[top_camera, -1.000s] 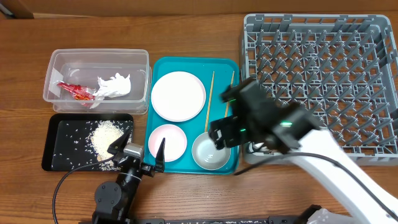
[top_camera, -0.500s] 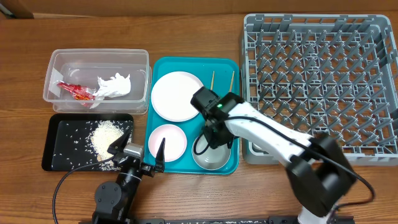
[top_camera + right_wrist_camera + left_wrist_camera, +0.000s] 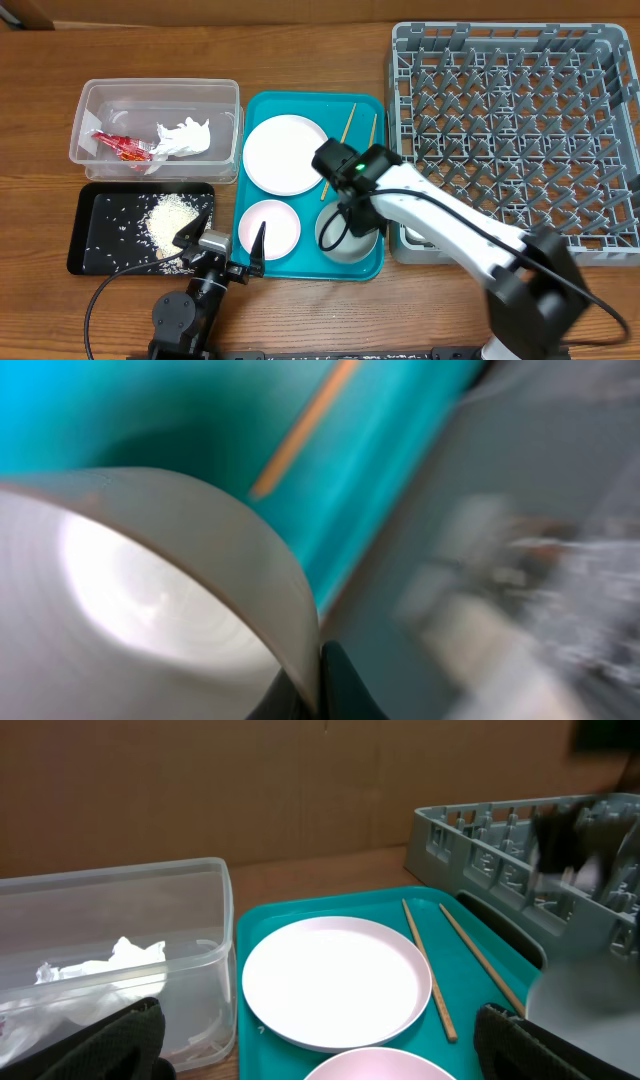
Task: Sort waste into correct bins and load items into the dishwasher
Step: 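Reach the right gripper to the grey-white bowl and grasp its rim, then carry the grey-white bowl into the dish rack and release it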
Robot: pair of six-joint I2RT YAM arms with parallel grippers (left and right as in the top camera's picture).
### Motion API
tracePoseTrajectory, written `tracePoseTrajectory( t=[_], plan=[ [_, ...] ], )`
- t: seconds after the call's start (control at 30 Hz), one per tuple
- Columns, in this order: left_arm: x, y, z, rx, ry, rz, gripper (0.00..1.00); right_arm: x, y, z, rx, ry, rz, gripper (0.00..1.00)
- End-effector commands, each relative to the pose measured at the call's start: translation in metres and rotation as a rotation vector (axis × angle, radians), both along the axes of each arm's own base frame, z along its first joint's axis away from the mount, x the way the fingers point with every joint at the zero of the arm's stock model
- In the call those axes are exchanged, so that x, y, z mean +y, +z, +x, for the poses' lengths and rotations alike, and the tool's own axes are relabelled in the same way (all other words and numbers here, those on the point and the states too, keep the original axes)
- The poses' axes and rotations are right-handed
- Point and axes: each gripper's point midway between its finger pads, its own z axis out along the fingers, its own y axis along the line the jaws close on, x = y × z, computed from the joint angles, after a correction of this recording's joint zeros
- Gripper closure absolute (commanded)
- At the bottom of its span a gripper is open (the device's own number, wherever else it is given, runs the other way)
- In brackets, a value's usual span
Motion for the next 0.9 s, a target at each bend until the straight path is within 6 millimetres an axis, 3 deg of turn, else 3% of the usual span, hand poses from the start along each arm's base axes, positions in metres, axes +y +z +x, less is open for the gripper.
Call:
tracePoseTrajectory(
  t=[0.0,0.07,0.1,0.17,0.33,0.47,0.63,0.87],
  plan=[
    [0.001,-0.001,0.0,0.001,0.005,0.001,0.0,-0.037,0.099,0.05,-0.432,-0.289,0.016,0.96],
    [0.001,-0.001,0.0,0.001,0.005,0.001,0.0,-0.06,0.134,0.062,-0.59,-0.424,0.032,0.96],
    [0.001,-0.001,0.0,0.001,0.005,0.001,0.0,-0.084,0.161,0.07,-0.716,-0.535,0.04,0.96],
    [0.001,-0.001,0.0,0.001,0.005,0.001,0.0,-0.116,0.186,0.076,-0.849,-0.672,0.023,0.96],
    [0.001,-0.001,0.0,0.001,0.005,0.001,0.0,-0.192,0.212,0.082,-1.047,-0.908,-0.159,0.96],
    [0.001,-0.001,0.0,0.001,0.005,0.001,0.0,-0.235,0.211,0.086,-1.084,-0.973,-0.353,0.96],
    [0.001,-0.001,0.0,0.001,0.005,0.001,0.0,-0.271,0.179,0.085,-0.953,-1.006,-0.514,0.96],
    [0.001,-0.001,0.0,0.001,0.005,0.001,0.0,-0.292,0.123,0.095,-0.772,-1.022,-0.606,0.96]
  ],
)
